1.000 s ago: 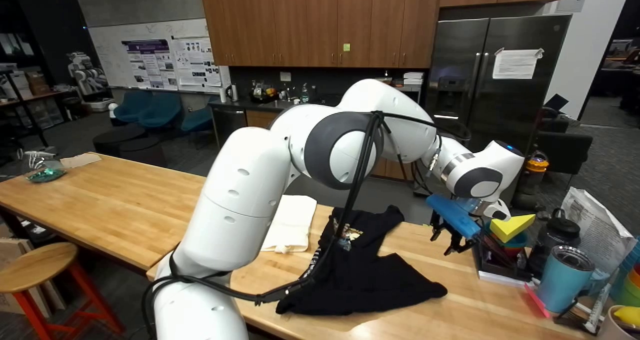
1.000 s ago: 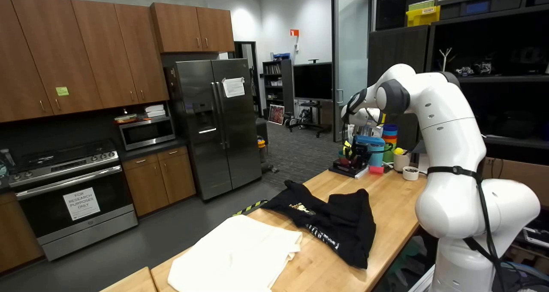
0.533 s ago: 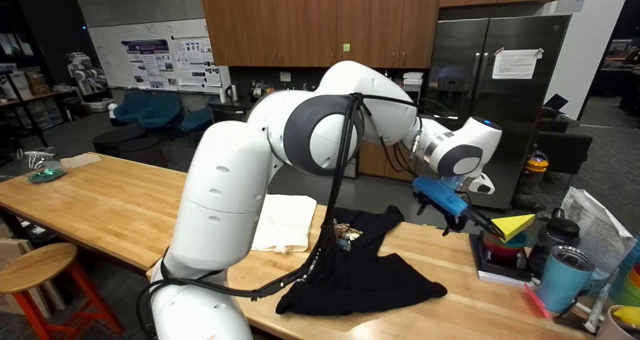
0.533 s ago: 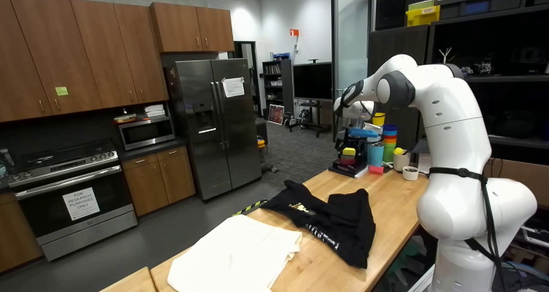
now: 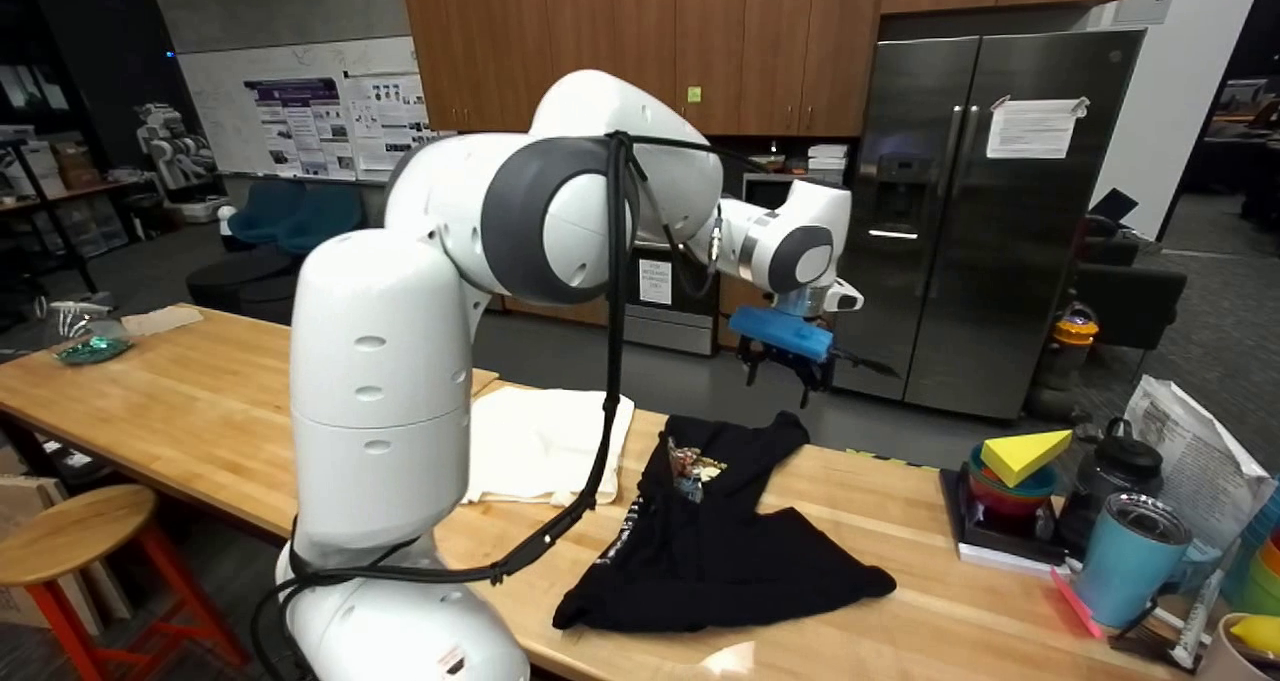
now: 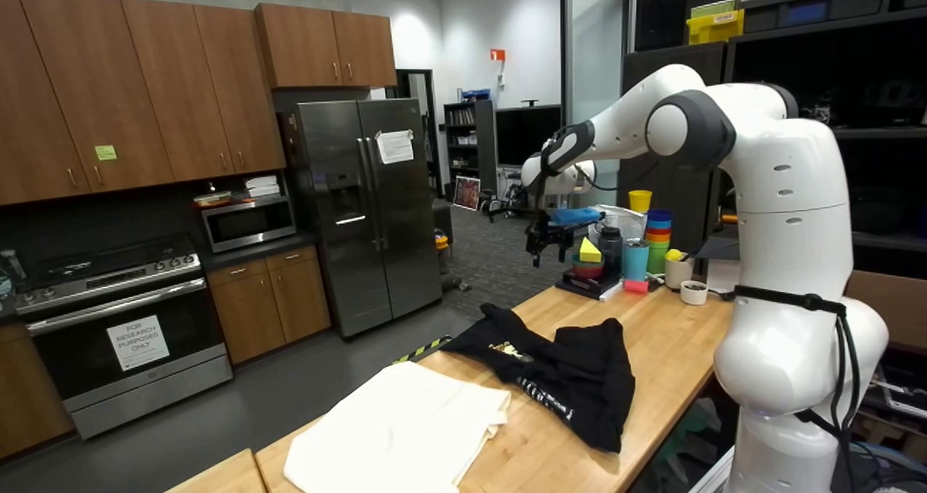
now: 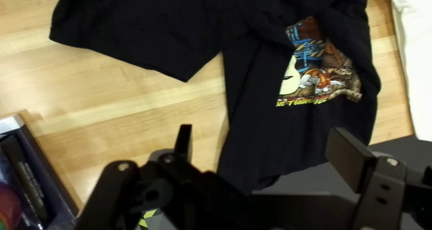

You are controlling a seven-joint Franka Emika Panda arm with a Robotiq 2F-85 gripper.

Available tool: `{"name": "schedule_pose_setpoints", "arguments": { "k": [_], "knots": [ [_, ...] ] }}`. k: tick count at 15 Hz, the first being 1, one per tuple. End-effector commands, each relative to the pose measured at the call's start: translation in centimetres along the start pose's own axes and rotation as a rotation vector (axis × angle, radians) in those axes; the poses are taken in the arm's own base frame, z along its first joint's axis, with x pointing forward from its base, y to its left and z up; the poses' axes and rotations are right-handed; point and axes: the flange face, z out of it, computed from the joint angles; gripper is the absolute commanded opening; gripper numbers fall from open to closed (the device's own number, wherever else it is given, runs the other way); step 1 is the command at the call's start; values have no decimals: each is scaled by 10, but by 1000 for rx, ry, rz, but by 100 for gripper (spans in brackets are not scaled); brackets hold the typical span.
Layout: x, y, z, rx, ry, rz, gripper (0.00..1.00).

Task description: Unfold the black shirt

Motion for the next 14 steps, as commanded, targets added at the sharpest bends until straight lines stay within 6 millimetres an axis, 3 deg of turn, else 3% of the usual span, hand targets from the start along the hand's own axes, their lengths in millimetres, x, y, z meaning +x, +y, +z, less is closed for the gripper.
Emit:
{"name": "schedule_pose_setpoints", "arguments": {
  "k": [1,8,14],
  "knots": [
    [-17,-44,-14,-28,14,-71,100],
    [-28,-134,-17,-107,-3,-225,100],
    [-37,-193,-13,-133,-41,-352,100]
  ]
}}
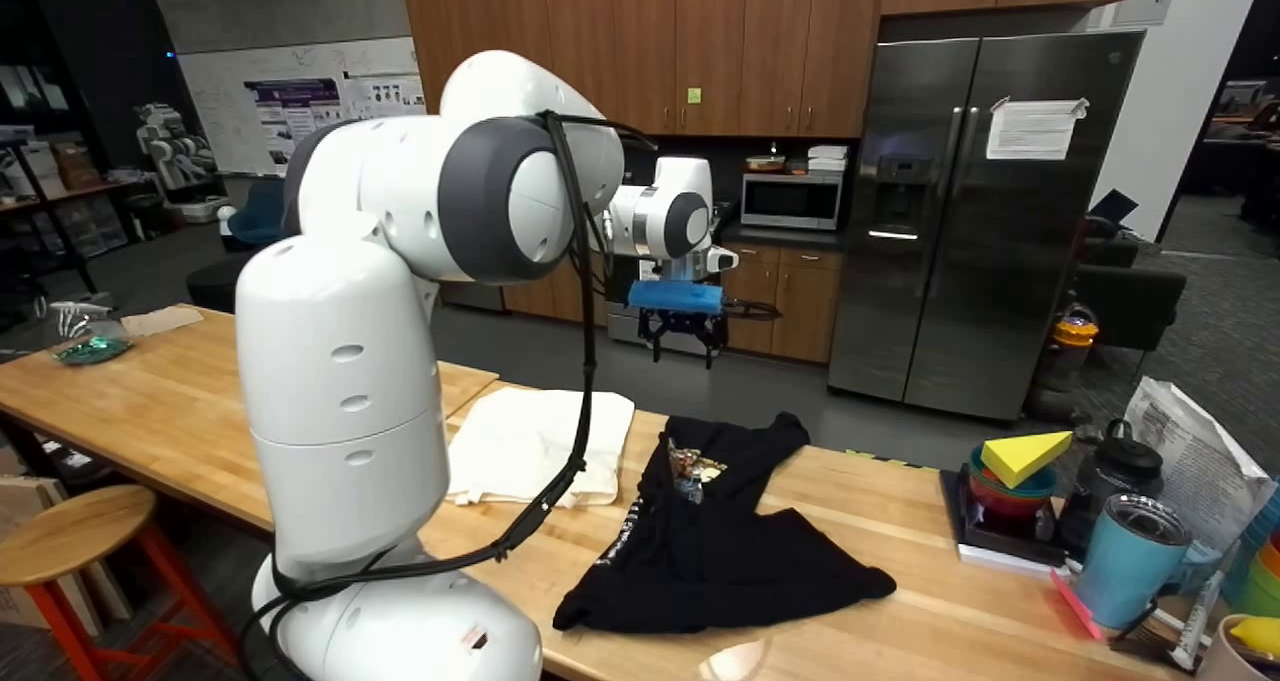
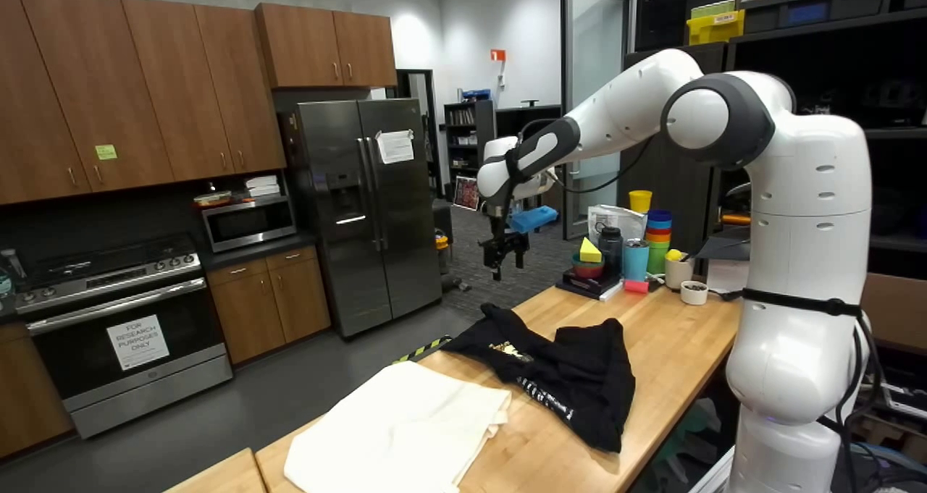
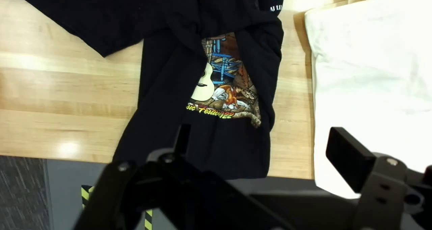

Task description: Unfold the black shirt

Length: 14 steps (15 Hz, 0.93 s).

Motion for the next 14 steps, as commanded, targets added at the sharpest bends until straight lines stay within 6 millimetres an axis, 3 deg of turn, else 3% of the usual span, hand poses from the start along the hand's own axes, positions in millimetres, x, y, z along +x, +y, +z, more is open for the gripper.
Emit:
{"name": "schedule_pose_setpoints", "arguments": {
  "k": [1,6,11,13,14],
  "knots": [
    [-5,-30,-7,-29,-23,-64,100],
    [-3,-74,-5,-37,-50,-144,100],
    [-3,-101,-3,-41,-67,-182,100],
    [-13,-116,3,-56,-94,-245,100],
    [-1,-106,4,-26,-73,-205,100]
  ]
}}
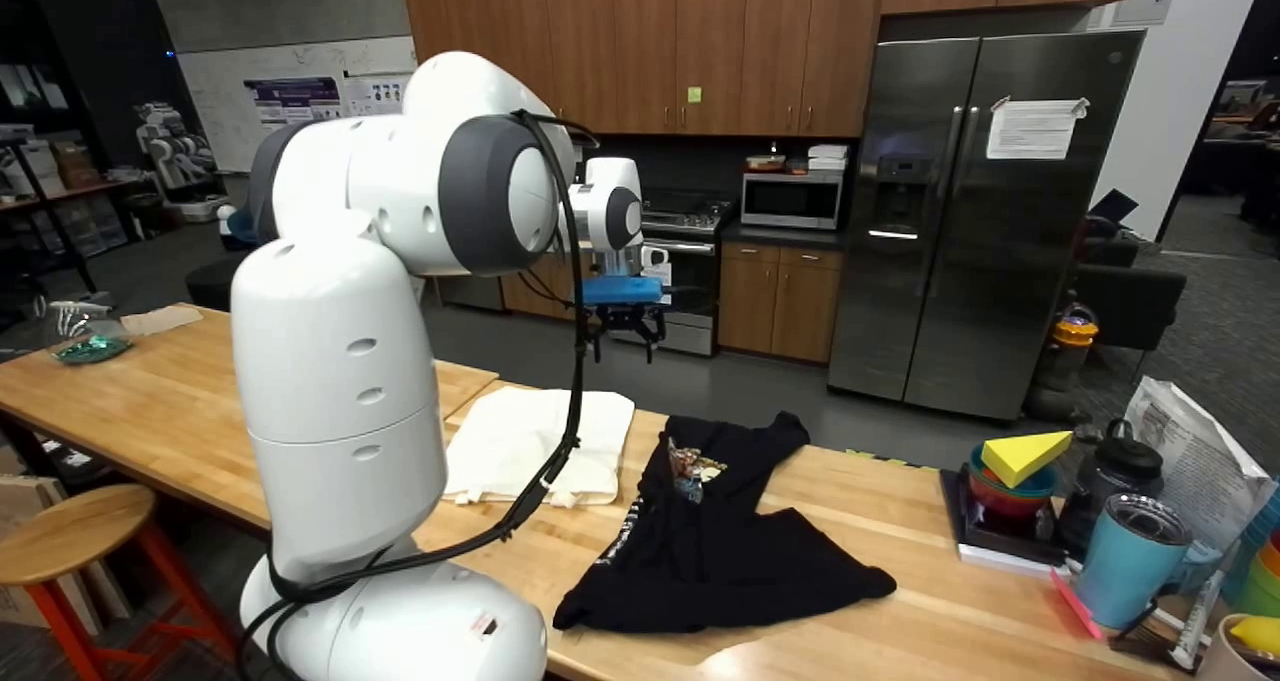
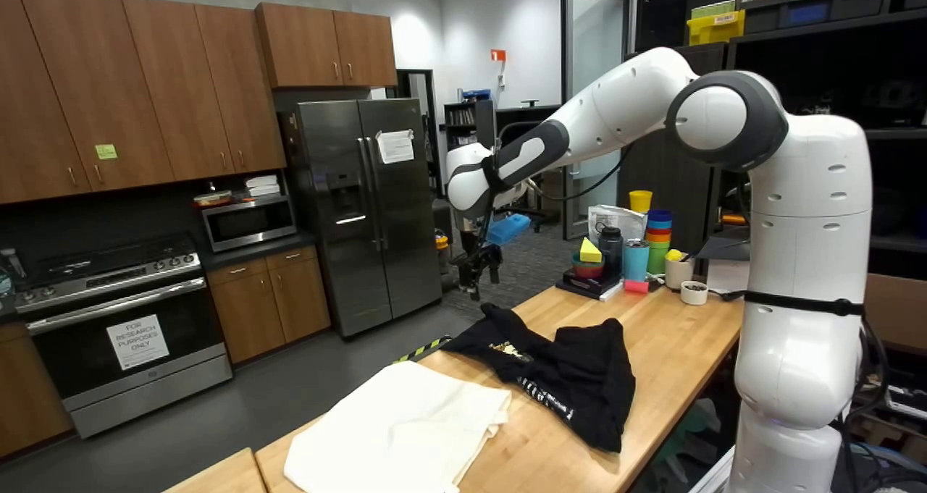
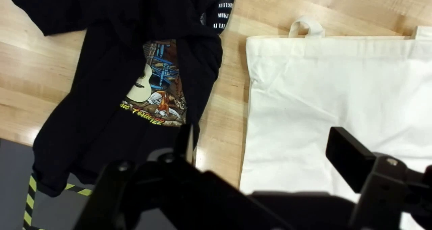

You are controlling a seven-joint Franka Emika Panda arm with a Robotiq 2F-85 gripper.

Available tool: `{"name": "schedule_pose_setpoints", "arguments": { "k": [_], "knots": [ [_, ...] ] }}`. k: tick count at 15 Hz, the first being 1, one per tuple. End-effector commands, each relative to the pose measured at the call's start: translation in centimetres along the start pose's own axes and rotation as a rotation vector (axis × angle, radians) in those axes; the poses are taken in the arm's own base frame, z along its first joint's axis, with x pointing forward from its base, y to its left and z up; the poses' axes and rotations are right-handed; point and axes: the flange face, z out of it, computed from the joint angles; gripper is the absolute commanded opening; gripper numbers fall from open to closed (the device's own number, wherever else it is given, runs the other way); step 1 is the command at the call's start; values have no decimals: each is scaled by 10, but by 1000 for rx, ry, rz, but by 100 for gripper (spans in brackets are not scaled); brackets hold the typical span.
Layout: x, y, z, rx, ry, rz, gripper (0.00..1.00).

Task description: Unfold the black shirt

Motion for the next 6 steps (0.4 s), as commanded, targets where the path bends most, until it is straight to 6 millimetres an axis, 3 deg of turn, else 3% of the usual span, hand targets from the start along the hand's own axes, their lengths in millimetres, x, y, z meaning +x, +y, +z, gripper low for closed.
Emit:
{"name": "schedule_pose_setpoints", "arguments": {
  "k": [1,6],
  "knots": [
    [0,-6,2,-6,-11,-13,100],
    [-1,-13,5,-11,-20,-30,100]
  ]
}}
